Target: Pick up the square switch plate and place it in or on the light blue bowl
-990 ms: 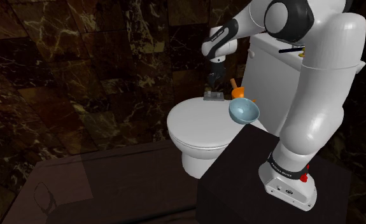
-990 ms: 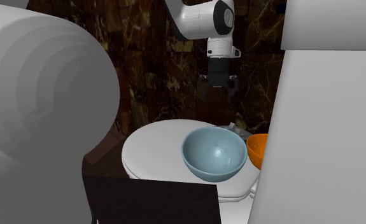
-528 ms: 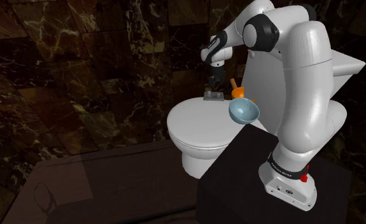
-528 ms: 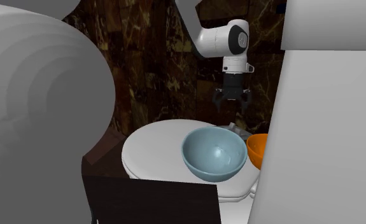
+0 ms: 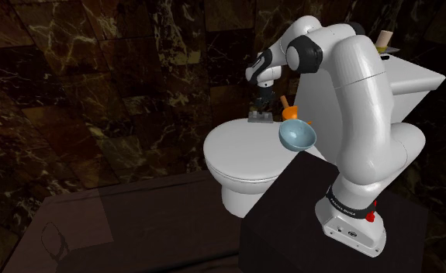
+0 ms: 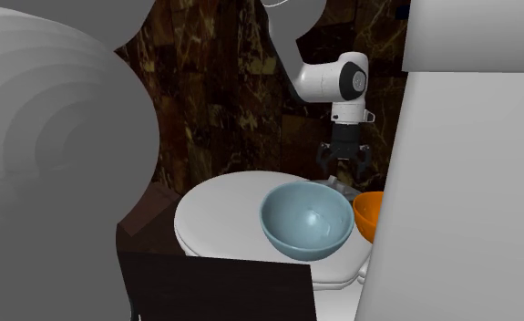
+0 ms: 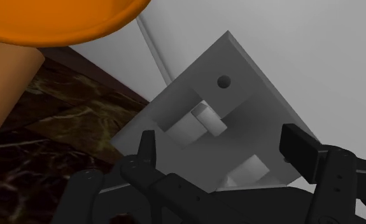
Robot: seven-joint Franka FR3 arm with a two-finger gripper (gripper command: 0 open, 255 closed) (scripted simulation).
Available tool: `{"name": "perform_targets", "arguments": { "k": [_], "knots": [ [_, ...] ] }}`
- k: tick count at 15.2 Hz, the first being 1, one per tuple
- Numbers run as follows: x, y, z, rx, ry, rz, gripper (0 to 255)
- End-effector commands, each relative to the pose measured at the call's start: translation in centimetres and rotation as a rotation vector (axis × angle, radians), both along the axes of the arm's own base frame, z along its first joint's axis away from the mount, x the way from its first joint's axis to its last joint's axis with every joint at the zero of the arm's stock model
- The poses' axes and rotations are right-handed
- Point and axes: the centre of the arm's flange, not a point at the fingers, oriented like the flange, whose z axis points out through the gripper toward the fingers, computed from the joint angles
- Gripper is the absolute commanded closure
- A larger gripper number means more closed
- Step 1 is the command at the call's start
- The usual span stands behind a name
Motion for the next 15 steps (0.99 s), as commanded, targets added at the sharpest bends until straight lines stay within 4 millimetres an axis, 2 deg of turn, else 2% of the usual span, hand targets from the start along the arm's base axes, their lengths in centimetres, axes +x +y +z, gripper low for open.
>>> {"name": "perform_targets", "arguments": {
  "k": [1,4,11,12,15],
  "knots": [
    [-0.1,-0.2,-1.2,0.0,0.0,0.0,0],
    [-0.3,-0.1,-2.5,0.0,0.0,0.0,0],
    [-0.3,-0.1,-2.5,0.0,0.0,0.0,0],
    [-0.3,-0.1,-2.5,0.0,0.0,0.0,255],
    [-0.3,-0.1,-2.5,0.0,0.0,0.0,255]
  ]
}}
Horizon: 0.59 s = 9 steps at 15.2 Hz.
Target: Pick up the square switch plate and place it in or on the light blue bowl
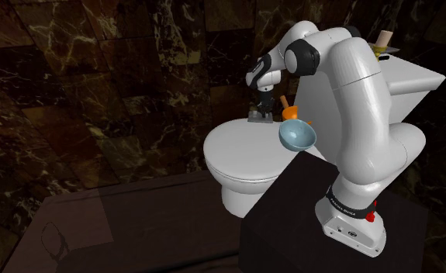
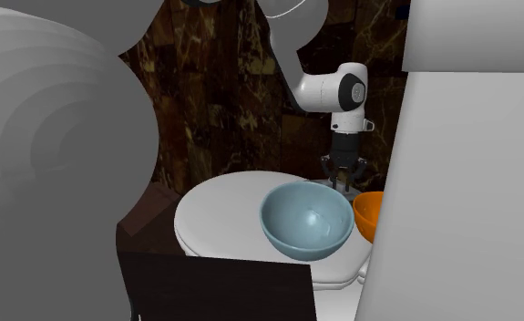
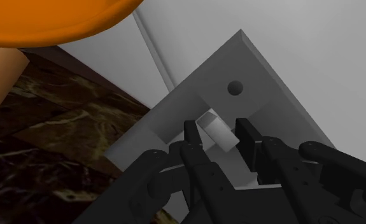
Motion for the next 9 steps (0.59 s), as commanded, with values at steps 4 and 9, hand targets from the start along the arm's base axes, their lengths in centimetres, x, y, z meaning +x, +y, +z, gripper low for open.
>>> {"name": "perform_targets", "arguments": {
  "k": [4,9],
  "knots": [
    [0.0,0.0,0.0,0.0,0.0,0.0,255],
    [0.0,0.0,1.6,0.0,0.0,0.0,255]
  ]
}}
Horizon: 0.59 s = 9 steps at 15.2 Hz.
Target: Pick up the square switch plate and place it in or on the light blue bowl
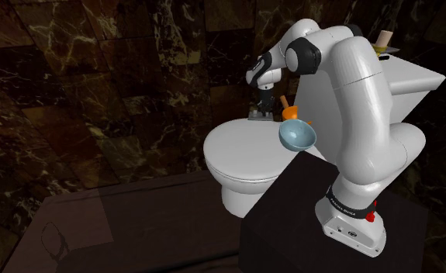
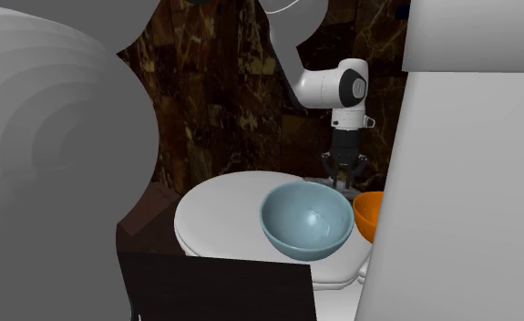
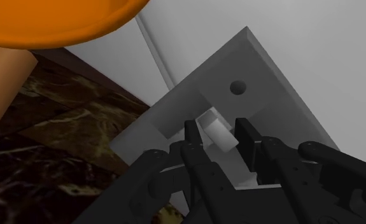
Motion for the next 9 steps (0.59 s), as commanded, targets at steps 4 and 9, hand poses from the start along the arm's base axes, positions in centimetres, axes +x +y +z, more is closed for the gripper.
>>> {"name": "perform_targets", "arguments": {
  "k": [4,9],
  "knots": [
    [0.0,0.0,2.7,0.0,0.0,0.0,255],
    [0.0,0.0,5.3,0.0,0.0,0.0,255]
  ]
}}
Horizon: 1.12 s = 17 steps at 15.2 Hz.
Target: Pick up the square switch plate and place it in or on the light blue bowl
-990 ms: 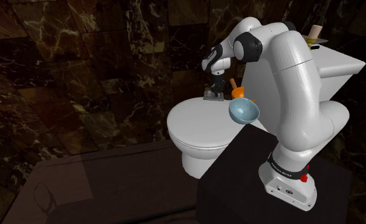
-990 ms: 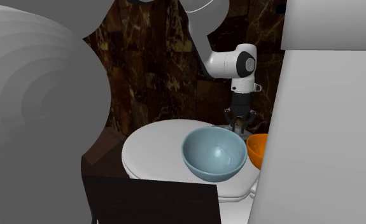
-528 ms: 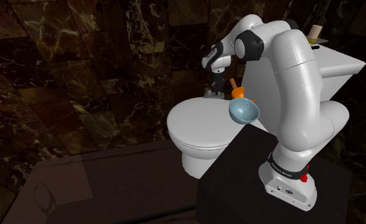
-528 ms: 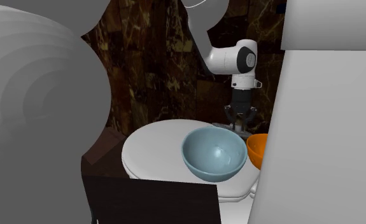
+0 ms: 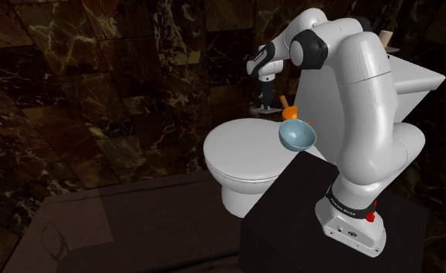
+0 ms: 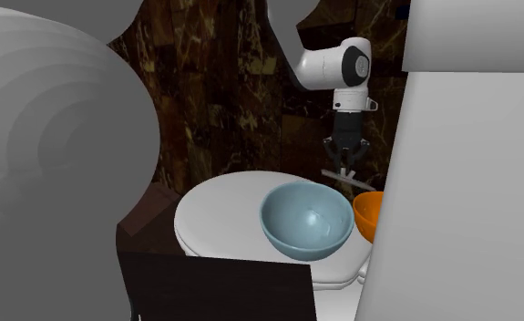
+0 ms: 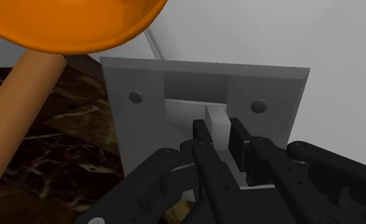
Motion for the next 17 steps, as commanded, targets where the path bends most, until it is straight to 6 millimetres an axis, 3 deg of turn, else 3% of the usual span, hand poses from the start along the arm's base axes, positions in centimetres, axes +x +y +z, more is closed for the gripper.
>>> {"name": "perform_targets", "arguments": {
  "k": [1,17],
  "knots": [
    [0.0,0.0,1.0,0.0,0.0,-0.001,255],
    [0.0,0.0,9.5,0.0,0.0,-0.001,255]
  ]
}}
